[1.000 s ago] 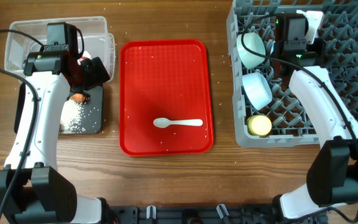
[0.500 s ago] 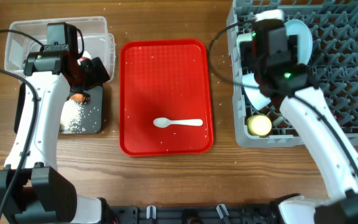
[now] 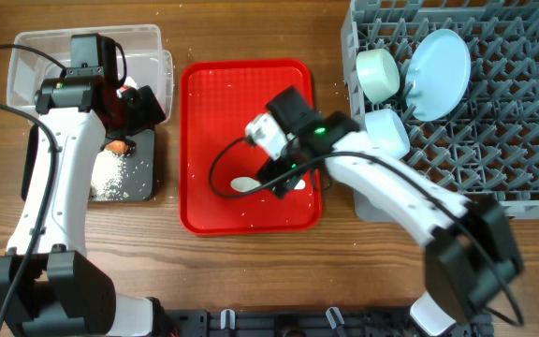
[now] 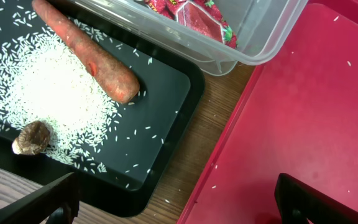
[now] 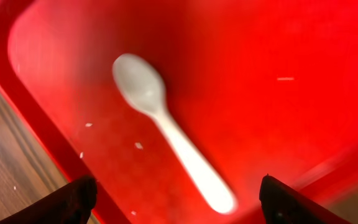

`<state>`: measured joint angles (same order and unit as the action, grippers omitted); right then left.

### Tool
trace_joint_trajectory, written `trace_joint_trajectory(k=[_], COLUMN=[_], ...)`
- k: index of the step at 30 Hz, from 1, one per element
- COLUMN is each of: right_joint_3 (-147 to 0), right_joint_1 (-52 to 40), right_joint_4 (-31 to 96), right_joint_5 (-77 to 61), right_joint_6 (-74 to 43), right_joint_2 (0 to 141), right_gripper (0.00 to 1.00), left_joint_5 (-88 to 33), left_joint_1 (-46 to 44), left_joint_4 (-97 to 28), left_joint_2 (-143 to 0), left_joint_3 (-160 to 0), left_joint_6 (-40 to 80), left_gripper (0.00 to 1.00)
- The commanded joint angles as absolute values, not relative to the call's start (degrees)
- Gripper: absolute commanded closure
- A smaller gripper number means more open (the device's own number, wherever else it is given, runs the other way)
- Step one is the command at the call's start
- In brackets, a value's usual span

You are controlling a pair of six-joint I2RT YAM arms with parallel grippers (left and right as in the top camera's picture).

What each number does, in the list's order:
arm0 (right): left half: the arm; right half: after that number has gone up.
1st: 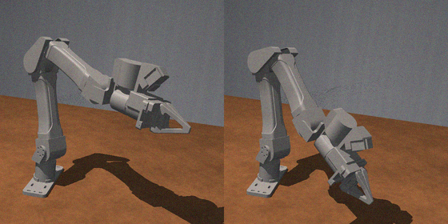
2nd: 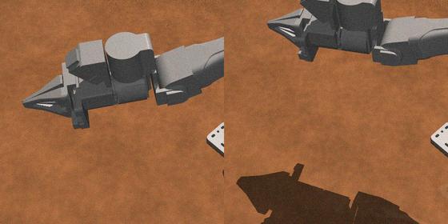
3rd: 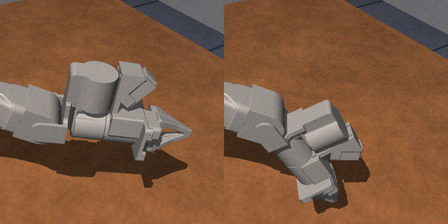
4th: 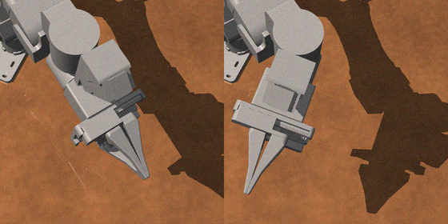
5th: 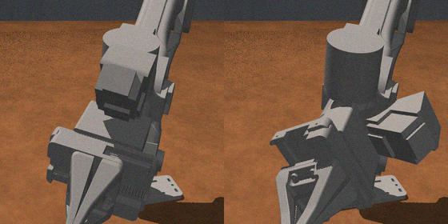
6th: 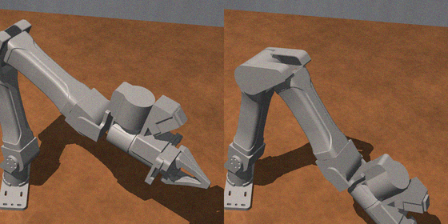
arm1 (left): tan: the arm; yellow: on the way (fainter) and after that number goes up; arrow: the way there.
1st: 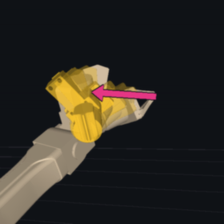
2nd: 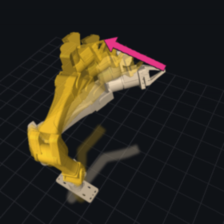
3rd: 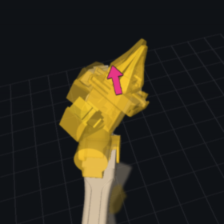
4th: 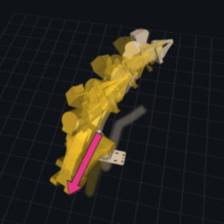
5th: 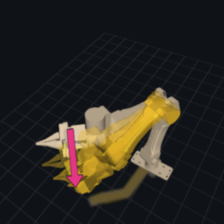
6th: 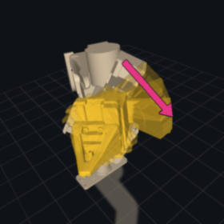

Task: Sort waste into correct bins and load items into the dishwasher rack
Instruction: 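Reach the right gripper to the white spoon and grasp it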

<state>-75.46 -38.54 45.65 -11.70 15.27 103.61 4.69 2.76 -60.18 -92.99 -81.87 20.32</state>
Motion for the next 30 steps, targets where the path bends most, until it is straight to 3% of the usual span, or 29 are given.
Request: trace_joint_trajectory(k=[1, 6, 16, 20, 23, 30], right_joint_3=[-75.29, -75.29, -75.29, -75.44, -75.9, -74.98], right_joint_1=[-41.19, -42.52, -42.41, -42.41, -42.41, -42.41], right_joint_4=[45.56, 42.44, 39.75, 41.67, 43.99, 51.77], right_joint_5=[-14.9, -14.48, -7.29, -7.94, -9.04, -9.21], right_joint_6=[19.86, 22.5, 22.37, 16.6, 15.92, 20.86], right_joint_2=[108.81, 113.95, 118.19, 116.49, 111.11, 103.24], right_gripper=[0.14, 0.31, 0.43, 0.51, 0.5, 0.31], left_joint_5=[5.23, 5.23, 5.23, 5.23, 5.23, 5.23], left_joint_1=[3.01, 3.01, 3.01, 3.01, 3.01, 3.01], left_joint_4=[-60.2, -60.2, -60.2, -60.2, -60.2, -60.2], left_joint_2=[-92.16, -92.16, -92.16, -92.16, -92.16, -92.16], left_joint_3=[-81.58, -81.58, -81.58, -81.58, -81.58, -81.58], left_joint_6=[20.62, 20.62, 20.62, 20.62, 20.62, 20.62], left_gripper=[0.0, 0.0, 0.0, 0.0, 0.0, 0.0])
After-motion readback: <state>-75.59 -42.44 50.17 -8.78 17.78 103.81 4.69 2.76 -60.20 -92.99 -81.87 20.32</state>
